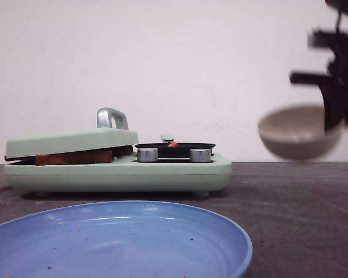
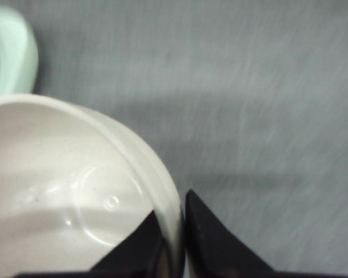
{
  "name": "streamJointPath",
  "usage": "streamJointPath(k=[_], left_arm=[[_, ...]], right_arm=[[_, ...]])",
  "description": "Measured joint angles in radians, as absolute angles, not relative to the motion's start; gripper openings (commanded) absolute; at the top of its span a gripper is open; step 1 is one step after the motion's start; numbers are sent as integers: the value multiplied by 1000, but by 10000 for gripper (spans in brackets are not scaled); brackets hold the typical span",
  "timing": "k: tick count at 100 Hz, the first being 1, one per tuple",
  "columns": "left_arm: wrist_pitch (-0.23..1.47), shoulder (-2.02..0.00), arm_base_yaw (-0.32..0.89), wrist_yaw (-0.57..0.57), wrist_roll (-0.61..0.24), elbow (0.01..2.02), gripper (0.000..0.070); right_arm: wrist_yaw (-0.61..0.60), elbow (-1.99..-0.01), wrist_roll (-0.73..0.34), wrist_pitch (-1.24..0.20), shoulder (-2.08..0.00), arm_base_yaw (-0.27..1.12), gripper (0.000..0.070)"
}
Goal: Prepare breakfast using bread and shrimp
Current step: 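Lift the bowl and tip the shrimp into the black frying pan, then set the bowl back on the table and open the right gripper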
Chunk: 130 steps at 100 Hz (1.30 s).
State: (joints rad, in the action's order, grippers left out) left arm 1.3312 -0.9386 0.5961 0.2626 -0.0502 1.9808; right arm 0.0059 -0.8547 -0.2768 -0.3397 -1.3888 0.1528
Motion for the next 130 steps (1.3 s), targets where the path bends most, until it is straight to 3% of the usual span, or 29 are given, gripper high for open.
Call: streamJointPath(k=[18,52,82,89,103,109,123,130], left_arm=[[1327,-959,596,255,-50,1981,0],[1327,-964,596,207,-50,1981,0],[1327,-964,596,205,-51,1981,0],[1330,-964,596,196,-51,1981,0],[1344,-964,596,183,-54,1981,0],[1347,-964,596,182,-55,1981,0],[1359,-964,596,176,-55,1981,0],[1364,-964,596,168,-55,1981,0]], right_arm=[[-52,-737,-318,-279,-1390,85,4],[-163,-730,-371,-253,-1458,59,3],[-165,-733,-379,-265,-1462,58,10],[-165,-733,-382,-269,-1462,58,91],[-166,-733,-382,-295,-1469,59,436],[-165,-740,-377,-323,-1468,59,543],[-155,-770,-346,-384,-1426,59,563],[-154,-776,-327,-385,-1367,59,531]])
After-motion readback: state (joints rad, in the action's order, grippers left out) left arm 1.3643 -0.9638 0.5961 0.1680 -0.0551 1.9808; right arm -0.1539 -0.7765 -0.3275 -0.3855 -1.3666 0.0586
